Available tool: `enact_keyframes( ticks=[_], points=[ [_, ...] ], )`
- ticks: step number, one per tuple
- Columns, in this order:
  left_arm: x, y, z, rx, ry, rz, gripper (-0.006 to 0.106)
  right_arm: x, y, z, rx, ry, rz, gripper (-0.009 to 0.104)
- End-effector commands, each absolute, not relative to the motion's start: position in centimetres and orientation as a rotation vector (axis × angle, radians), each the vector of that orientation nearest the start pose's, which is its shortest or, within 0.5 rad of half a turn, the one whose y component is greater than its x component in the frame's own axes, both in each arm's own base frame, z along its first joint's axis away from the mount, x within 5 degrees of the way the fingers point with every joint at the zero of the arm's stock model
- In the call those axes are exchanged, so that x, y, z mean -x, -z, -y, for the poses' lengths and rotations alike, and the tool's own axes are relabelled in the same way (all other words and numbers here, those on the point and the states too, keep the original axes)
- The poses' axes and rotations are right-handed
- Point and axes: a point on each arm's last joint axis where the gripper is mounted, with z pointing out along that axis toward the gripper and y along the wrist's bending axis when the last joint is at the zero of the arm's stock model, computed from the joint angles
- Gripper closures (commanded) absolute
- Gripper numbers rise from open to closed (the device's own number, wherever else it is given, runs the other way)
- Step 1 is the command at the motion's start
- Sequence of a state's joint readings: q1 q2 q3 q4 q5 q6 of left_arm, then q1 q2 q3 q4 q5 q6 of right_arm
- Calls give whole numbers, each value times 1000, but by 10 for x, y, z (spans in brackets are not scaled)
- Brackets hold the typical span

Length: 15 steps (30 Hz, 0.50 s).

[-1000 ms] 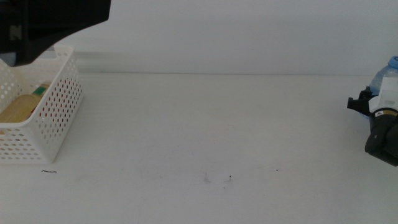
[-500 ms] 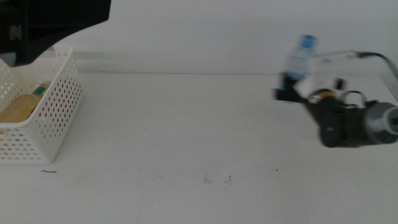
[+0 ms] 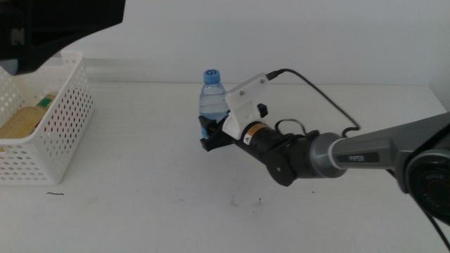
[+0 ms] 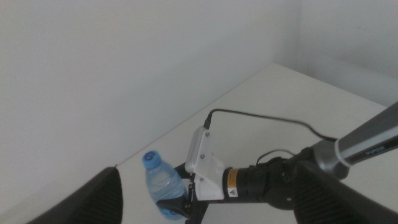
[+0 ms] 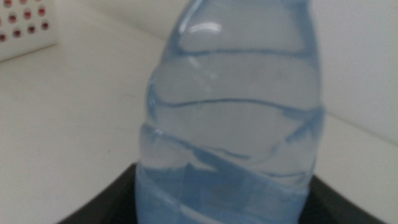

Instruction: Use arms to grab the bottles and put them into the dustbin to the left of the table.

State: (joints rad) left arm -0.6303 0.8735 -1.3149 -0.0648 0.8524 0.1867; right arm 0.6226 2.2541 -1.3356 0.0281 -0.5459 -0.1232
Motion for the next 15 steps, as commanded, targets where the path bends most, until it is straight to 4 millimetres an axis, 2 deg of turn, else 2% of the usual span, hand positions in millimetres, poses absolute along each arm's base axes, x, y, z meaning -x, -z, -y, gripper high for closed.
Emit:
enact_keyframes(
  ticks=[1,3,5,8,11,12,15],
  points=[
    [-109,-483,86,-747,387,-1739,7,-395,-130,-287,635,-366,-1683,96],
    [-110,-483,86,-748,381,-1738,7,-393,-126,-289,642,-368,-1692,92],
    [-110,-483,86,-749,379,-1737,7,-390,-124,-292,650,-371,-1716,79],
    [-110,-483,86,-749,379,-1737,7,-382,-129,-299,662,-385,-1759,43],
    [-110,-483,86,-749,379,-1737,7,-374,-138,-293,680,-378,-1825,10],
    [-110,-483,86,-749,379,-1737,7,-370,-140,-290,670,-378,-1857,4],
    [-110,-483,86,-747,381,-1738,7,-351,-163,-272,621,-392,-1967,3]
  ],
)
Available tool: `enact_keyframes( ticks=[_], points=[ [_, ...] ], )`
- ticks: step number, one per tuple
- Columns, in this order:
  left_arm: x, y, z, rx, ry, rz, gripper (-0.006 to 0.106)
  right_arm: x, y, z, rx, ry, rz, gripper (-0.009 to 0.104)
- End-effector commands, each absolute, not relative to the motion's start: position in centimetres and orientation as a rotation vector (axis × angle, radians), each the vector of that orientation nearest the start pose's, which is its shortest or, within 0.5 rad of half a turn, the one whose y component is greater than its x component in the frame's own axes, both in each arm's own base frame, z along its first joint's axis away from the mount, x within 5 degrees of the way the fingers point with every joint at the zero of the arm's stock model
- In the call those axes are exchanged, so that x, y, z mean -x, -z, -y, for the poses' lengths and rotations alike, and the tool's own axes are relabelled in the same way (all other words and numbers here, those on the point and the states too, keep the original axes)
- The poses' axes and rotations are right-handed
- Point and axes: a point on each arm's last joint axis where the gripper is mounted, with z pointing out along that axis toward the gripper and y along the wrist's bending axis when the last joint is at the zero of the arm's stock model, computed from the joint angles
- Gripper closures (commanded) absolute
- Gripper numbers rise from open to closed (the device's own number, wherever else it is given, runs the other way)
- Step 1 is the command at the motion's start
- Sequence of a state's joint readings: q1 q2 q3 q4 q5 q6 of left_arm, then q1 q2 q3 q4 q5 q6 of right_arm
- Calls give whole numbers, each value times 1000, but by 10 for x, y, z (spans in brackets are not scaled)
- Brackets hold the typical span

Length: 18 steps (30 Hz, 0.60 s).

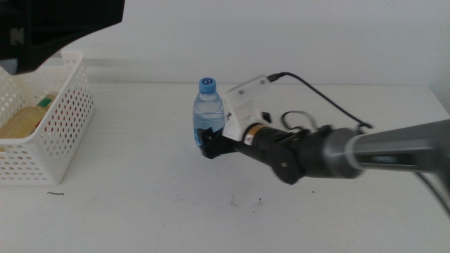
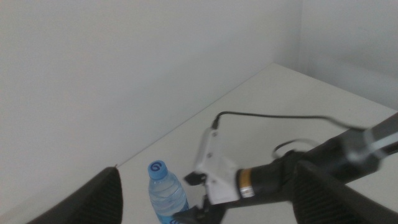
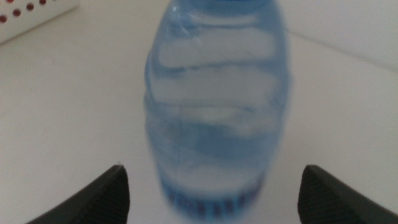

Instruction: Use arms to grab the bottles and put them into the dustbin to the left of the table.

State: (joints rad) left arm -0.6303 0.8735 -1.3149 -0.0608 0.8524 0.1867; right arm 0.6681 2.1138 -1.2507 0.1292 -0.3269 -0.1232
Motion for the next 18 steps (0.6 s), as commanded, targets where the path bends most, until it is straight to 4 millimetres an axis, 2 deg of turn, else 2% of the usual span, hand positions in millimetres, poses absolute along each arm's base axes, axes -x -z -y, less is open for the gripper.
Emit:
enact_keyframes(
  ticks=[1,4,6,7,10,11,14,15,18],
  points=[
    [-110,-483,86,-748,380,-1740,7,-341,-173,-265,622,-395,-1991,3],
    [-110,-483,86,-748,380,-1740,7,-305,-207,-242,636,-413,-2054,3],
    [-110,-483,86,-748,380,-1740,7,-277,-247,-224,649,-444,-2071,3],
    [-110,-483,86,-748,380,-1740,7,-268,-256,-218,676,-447,-2118,3],
    [-110,-483,86,-750,379,-1739,7,-236,-322,-194,712,-478,-2096,3],
    [-110,-483,86,-750,379,-1739,7,-222,-349,-183,711,-488,-2050,3],
    [-110,-483,86,-750,379,-1739,7,-192,-403,-155,664,-475,-1948,3],
    [-110,-483,86,-750,379,-1739,7,-183,-415,-146,642,-470,-1918,3],
    [-110,-483,86,-748,380,-1740,7,-165,-435,-128,597,-450,-1881,3]
  ],
)
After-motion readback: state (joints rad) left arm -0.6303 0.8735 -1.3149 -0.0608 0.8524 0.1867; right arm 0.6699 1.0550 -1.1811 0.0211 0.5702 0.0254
